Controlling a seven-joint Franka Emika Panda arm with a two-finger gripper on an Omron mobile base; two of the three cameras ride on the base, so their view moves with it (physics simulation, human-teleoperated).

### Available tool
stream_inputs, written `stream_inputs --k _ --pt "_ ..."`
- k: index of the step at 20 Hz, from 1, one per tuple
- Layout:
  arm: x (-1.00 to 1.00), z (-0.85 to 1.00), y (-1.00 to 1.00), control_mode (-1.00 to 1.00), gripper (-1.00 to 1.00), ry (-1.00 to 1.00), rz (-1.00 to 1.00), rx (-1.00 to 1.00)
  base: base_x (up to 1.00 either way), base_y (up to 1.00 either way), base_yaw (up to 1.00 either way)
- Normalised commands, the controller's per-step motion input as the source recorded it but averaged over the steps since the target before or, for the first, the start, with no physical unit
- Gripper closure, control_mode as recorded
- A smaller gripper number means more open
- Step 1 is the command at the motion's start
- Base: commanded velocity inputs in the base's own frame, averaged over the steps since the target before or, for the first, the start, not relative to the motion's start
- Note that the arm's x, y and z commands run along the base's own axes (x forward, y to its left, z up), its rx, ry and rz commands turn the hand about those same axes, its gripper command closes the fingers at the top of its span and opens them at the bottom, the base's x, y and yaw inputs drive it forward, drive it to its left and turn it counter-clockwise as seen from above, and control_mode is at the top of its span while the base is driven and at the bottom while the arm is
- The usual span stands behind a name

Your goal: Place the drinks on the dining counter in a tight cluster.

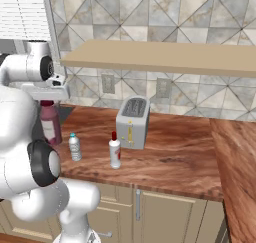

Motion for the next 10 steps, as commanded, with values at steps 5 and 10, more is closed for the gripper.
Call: stream_inputs --k 5,10 --pt "-0.82 0.12 -0.13 -1.0 1.0 -0.13 0.03 0.0 0.0 0.0 0.0" --pt "-0.61 0.32 -0.34 -1.0 1.0 -0.01 0.02 0.0 0.0 0.0 0.0"
